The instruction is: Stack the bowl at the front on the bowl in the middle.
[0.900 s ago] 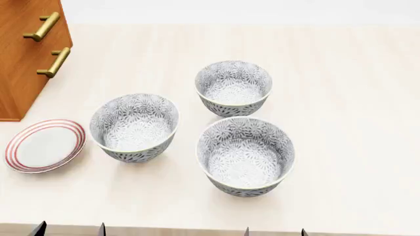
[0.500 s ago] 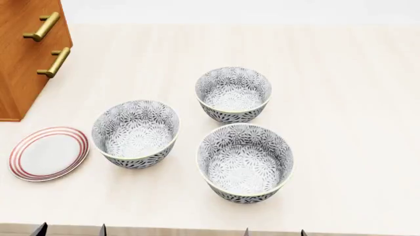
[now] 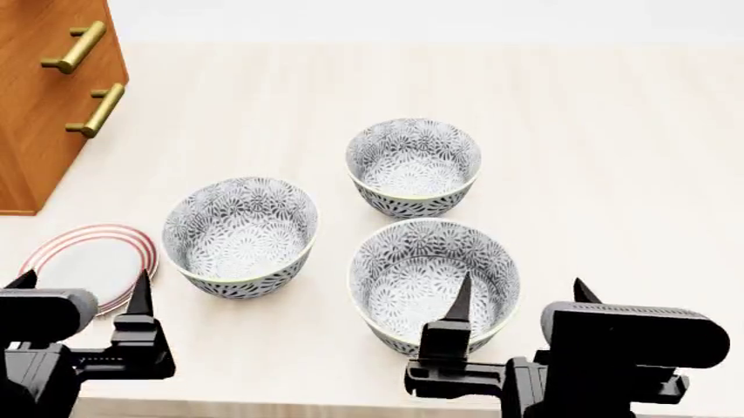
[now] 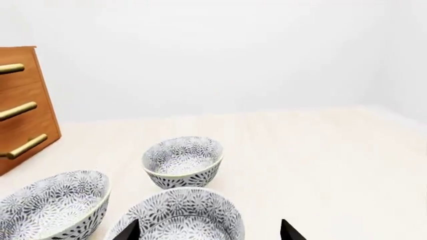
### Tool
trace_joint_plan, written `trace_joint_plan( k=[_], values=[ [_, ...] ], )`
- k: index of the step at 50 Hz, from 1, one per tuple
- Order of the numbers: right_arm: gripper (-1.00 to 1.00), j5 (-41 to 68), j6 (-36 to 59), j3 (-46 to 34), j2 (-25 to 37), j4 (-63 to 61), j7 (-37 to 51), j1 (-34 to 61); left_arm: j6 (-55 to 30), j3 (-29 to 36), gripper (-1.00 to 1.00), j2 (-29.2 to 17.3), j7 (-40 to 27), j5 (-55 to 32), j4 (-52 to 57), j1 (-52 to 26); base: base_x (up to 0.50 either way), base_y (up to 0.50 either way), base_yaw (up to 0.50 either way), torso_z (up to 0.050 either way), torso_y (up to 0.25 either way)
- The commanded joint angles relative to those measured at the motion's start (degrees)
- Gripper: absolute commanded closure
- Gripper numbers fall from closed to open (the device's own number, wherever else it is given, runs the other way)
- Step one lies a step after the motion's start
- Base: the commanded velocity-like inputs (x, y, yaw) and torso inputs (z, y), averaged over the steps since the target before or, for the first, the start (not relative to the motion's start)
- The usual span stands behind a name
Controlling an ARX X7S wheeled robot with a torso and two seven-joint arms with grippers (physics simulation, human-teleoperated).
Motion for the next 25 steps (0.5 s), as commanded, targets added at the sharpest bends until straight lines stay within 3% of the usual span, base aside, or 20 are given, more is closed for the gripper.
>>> trace_joint_plan(
  k=[1,11,25],
  values=[
    [-1.0,5.3,18.9,3.4,1.5,-8.3,2.3,11.2,-13.6,-2.1,-1.0,-1.2,-2.2,-3.1,7.1,-10.1,0.0,0.0,0.0,0.0,0.0],
    [-1.0,1.4,14.6,-0.6,2.3,-5.8,5.1,10.0,-10.7,-1.3,-1.0,-1.6,-1.8,-2.8,5.4,-9.2,0.0,0.02,0.0,0.0,0.0],
    [-1.0,1.2,13.8,-2.5,3.3,-5.2,5.3,9.6,-8.0,0.0,-1.0,-2.1,-2.6,-1.6,4.4,-8.3,0.0,0.5,0.0,0.0,0.0]
  ],
)
